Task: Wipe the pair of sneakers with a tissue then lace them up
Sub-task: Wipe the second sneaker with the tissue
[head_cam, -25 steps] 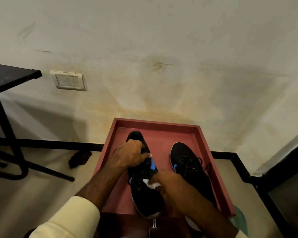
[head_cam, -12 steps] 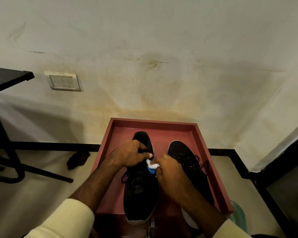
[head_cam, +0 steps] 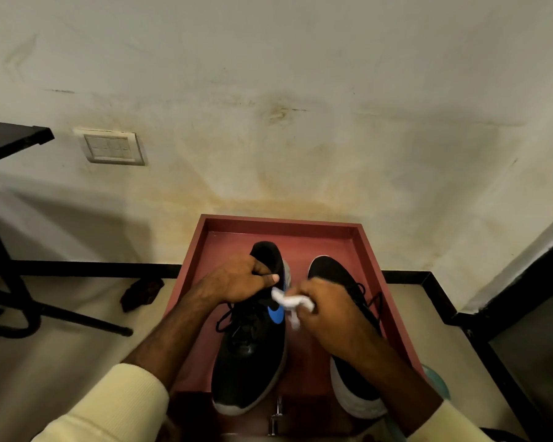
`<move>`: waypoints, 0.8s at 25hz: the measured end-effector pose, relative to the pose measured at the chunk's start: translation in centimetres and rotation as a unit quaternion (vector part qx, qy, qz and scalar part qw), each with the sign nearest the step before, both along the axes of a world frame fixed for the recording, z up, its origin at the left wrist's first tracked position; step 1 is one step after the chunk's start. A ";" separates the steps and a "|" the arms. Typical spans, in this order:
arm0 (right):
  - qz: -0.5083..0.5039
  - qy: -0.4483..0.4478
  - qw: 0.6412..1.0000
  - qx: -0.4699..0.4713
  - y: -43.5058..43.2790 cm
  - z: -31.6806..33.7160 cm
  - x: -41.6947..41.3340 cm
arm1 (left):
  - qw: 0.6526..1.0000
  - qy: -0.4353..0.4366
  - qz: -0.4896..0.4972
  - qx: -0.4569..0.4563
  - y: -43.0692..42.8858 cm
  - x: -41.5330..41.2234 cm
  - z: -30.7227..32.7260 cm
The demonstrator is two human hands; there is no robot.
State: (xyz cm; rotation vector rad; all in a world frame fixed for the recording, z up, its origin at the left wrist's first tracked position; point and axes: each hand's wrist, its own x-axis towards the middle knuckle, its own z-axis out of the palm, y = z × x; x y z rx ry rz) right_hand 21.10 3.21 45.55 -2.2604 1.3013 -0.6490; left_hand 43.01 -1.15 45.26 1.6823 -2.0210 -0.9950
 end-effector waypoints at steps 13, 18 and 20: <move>-0.033 -0.104 0.994 0.011 0.2 0.9 -0.3 | 0.998 0.043 -0.030 -0.036 0.9 0.6 0.7; -0.163 -0.146 0.974 -0.052 -1.6 0.7 -0.6 | 0.992 0.117 -0.046 0.012 1.0 -0.3 1.0; -0.133 -0.128 0.980 -0.081 -1.0 0.3 -0.1 | 0.990 0.125 -0.063 0.002 1.1 -0.4 1.3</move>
